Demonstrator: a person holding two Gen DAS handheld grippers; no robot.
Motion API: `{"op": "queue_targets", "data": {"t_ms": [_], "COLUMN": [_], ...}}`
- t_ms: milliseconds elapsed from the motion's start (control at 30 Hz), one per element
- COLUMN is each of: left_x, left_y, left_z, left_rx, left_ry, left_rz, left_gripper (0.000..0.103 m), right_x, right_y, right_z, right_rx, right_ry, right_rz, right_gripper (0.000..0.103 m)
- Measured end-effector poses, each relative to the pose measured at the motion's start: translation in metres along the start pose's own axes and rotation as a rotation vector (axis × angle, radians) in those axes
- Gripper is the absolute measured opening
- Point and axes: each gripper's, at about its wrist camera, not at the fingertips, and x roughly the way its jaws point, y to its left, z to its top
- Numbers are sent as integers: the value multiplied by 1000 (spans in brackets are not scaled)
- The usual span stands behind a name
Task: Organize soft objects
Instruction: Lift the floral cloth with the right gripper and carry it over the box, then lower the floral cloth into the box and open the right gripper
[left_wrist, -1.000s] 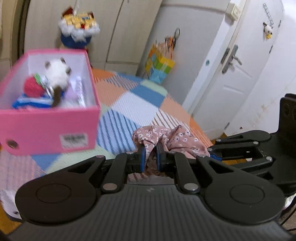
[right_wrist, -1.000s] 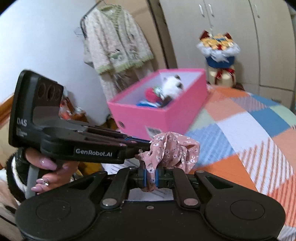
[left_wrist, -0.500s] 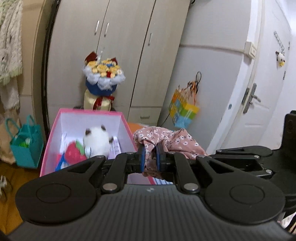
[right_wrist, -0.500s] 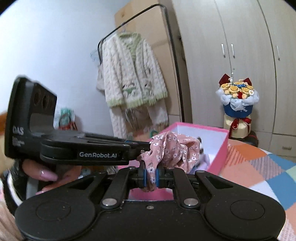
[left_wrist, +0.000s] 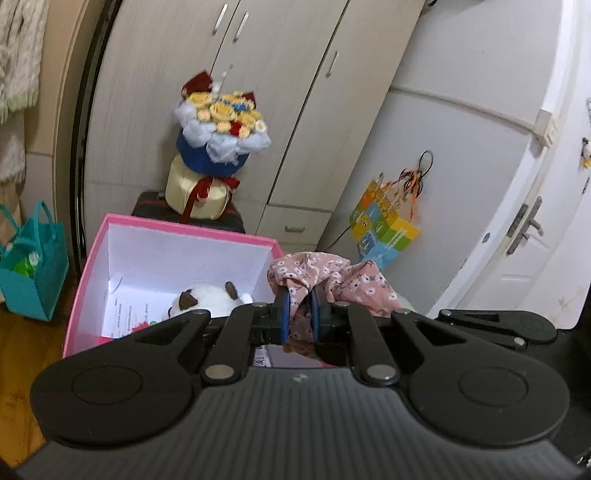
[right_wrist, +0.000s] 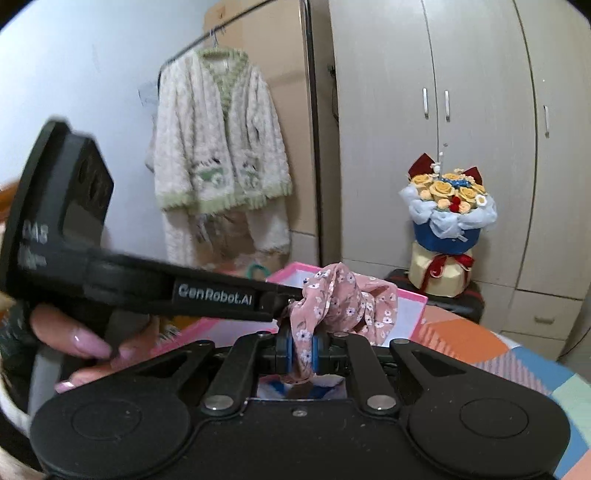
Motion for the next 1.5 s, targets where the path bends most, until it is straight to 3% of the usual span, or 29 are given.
{"op": "queue_targets", "data": {"t_ms": [133,300,400,467,567,800,967,1233,1367,1433,1500], "left_x": [17,28,27,20,5,-30,-39,-70,-89,-99,-105], "left_y": [-5,-6,-15,-22,-21,-14,-12,-44,-68,-78,-88], "left_z": [-7,-15,-19,-22,-22,-26,-37,-52,-56,-59,-62], "left_rx": [110,128,176,213,167,70,28,76,120,144,162], "left_ry": [63,109,87,60,36,5,27,21,3,-12,-13], "left_rz": [67,86,163,188,173,142,169,173,204,223,265], "left_gripper": [10,12,30,34,48,64,66,77,79,99,103], "right_x": [18,26,27,27,25,-4,-30,-65,-87,-98,-111], "right_y": [-6,-5,3,8,10,4,7,5,7,4,-1], "right_z": [-5,-20,-25,-27,-30,-37,-46,-55,-55,-55,-56], "right_rx": [-5,-16,-72,-107,-129,-98,-82,-36,-28,-19,9], "right_ry": [67,115,150,155,161,91,42,28,40,45,49], "right_rz": [-3,-3,5,6,20,46,72,2,-82,-109,-129], "right_gripper": [12,12,22,31,48,56,57,60,63,68,74]}}
